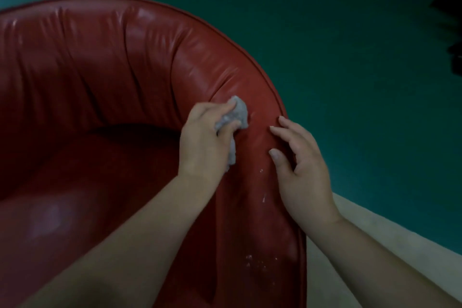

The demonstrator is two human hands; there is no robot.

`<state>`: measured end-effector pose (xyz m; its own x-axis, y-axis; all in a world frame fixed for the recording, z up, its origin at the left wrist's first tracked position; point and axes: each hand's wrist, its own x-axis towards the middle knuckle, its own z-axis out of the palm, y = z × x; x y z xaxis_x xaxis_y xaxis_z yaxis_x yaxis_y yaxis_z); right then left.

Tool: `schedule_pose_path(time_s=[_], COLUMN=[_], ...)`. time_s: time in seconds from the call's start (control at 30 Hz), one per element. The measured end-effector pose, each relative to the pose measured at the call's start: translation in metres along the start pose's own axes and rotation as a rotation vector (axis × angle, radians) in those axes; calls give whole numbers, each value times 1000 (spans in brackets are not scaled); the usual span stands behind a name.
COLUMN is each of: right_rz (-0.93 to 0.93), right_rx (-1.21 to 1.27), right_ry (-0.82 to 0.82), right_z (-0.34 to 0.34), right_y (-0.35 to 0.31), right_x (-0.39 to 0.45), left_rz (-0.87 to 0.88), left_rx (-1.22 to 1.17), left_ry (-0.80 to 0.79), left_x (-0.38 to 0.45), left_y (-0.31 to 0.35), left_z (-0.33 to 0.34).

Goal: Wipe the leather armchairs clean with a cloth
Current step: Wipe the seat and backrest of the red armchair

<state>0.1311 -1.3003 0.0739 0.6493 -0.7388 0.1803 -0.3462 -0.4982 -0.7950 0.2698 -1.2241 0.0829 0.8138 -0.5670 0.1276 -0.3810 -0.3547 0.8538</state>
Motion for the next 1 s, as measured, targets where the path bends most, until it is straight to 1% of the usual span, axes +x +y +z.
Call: schedule_pose_path(time_s=[0.13,0.17,0.3,0.33,0.43,0.53,0.6,0.67,0.77,0.83,0.93,1.0], right_rz=[-7,-4,-11,-14,-16,-2,17,27,30,48,125,161], right_rx=[17,21,2,5,25,43,49,47,30,26,48,57], right_ry=[-23,-34,-113,-126,-142,-186,-217,-193,-154,-137,-120,-130], right_z=[-1,-2,-5,-6,-8,-12,-13,-15,-14,-15,-16,-17], right_y=[0,-1,-1,-1,-1,0,0,-3,-5,-3,-2,-2], right_x=[-1,0,2,3,3,3,0,-4,-16,-26,-39,-44], left_rz=[-39,-46,-10,-4,-2,66,45,24,38,60,146,121], left_rx=[-20,-28,-12,-26,-41,-25,-55,-96,-41,-45,-55,-136], left_ry=[-121,-134,-58,-63,-115,-181,-230,-187,-94,-121,-176,-238], left_x=[-67,-73,-45,-42,-63,-100,-105,-89,-57,-66,-118,-139], left_y=[-14,-16,-5,1,7,-9,-13,-8,2,6,-1,-8], left_z=[-13,-17,-14,-6,3,-11,-19,-21,-11,-2,-9,-23])
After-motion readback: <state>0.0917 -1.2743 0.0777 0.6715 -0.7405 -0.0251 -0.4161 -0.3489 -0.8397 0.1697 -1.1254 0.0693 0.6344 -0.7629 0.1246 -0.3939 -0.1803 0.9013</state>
